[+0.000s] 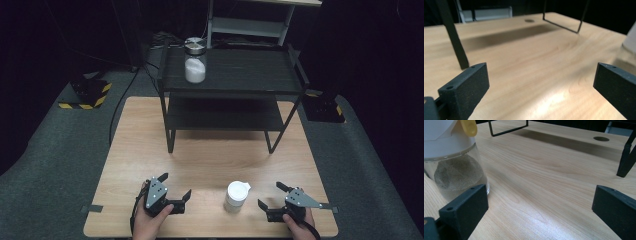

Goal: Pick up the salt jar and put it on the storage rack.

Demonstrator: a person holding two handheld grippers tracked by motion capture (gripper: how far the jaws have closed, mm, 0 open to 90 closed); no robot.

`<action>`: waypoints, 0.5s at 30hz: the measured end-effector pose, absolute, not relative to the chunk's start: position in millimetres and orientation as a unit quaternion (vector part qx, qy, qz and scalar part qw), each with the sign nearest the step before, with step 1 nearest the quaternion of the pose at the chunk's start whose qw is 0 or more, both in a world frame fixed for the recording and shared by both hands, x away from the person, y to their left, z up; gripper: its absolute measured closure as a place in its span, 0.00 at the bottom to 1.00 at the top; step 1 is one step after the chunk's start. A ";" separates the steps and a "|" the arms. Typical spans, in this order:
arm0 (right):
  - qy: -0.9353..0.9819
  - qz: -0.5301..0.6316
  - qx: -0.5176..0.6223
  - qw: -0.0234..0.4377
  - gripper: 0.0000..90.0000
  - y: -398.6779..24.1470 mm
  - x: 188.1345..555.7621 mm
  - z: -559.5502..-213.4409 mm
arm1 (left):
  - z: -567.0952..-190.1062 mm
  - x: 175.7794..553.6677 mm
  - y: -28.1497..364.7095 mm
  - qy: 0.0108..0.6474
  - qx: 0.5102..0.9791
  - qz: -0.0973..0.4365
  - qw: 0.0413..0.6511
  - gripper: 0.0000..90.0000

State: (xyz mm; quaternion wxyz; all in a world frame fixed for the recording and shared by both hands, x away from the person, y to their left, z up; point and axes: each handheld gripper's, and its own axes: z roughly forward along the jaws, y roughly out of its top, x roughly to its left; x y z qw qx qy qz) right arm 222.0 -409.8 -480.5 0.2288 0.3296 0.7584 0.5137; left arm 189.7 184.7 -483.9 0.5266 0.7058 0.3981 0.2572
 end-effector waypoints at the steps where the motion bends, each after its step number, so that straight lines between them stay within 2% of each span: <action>1: 0.758 0.514 0.330 0.228 0.00 -409.9 222.2 -480.4 | -485.9 190.0 184.3 0.398 0.710 0.256 0.522 0.00; 15: 0.755 0.508 0.338 0.239 0.00 -405.3 218.6 -480.2 | -489.3 189.5 176.7 0.382 0.738 0.261 0.491 0.01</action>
